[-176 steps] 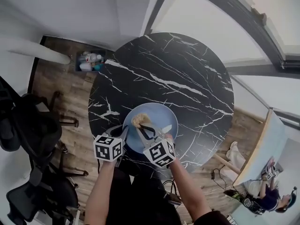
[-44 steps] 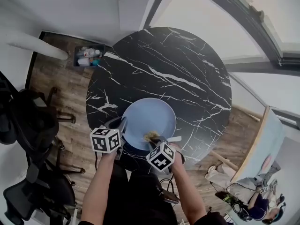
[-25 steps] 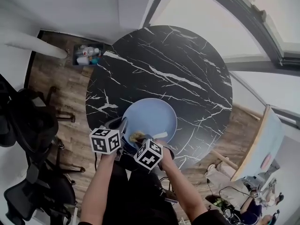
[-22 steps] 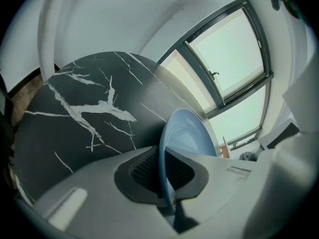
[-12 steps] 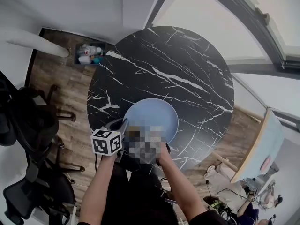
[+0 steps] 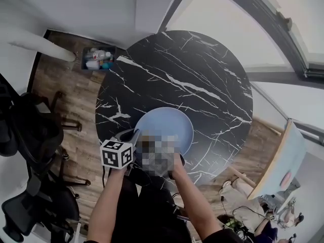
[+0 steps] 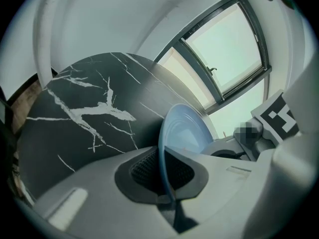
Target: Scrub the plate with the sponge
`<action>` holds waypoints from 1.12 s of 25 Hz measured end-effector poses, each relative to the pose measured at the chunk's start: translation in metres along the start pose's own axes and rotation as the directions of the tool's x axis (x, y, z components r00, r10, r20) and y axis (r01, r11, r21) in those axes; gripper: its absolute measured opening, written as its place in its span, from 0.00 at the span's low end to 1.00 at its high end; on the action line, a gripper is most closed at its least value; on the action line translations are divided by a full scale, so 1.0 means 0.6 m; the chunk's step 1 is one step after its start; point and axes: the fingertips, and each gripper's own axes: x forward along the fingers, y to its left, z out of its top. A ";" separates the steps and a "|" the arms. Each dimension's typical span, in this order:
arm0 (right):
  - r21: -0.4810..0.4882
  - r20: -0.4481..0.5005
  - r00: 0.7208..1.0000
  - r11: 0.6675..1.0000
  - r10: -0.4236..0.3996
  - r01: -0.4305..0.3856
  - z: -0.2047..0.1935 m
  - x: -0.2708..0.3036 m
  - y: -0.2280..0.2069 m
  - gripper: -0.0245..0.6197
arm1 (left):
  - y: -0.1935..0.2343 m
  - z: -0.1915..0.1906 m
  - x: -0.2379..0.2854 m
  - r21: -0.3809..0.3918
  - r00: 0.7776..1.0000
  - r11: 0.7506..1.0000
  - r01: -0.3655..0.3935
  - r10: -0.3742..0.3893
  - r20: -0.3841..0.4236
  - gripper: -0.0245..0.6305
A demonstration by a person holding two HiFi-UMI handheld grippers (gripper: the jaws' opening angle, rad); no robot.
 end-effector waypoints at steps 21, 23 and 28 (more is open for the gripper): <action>-0.015 -0.031 0.999 1.000 0.023 -0.023 -0.002 -0.023 -0.038 0.07 | -0.001 -0.001 0.000 0.005 1.000 1.000 0.017 -0.017 -0.024 0.06; -0.018 -0.033 0.999 1.000 0.020 -0.021 -0.001 -0.026 -0.043 0.07 | -0.002 -0.001 0.000 0.001 0.999 1.000 0.022 -0.022 -0.023 0.06; 0.000 -0.010 1.000 1.000 -0.020 0.020 0.008 -0.038 -0.075 0.07 | -0.001 0.000 0.000 0.001 1.000 1.000 0.022 -0.022 -0.022 0.06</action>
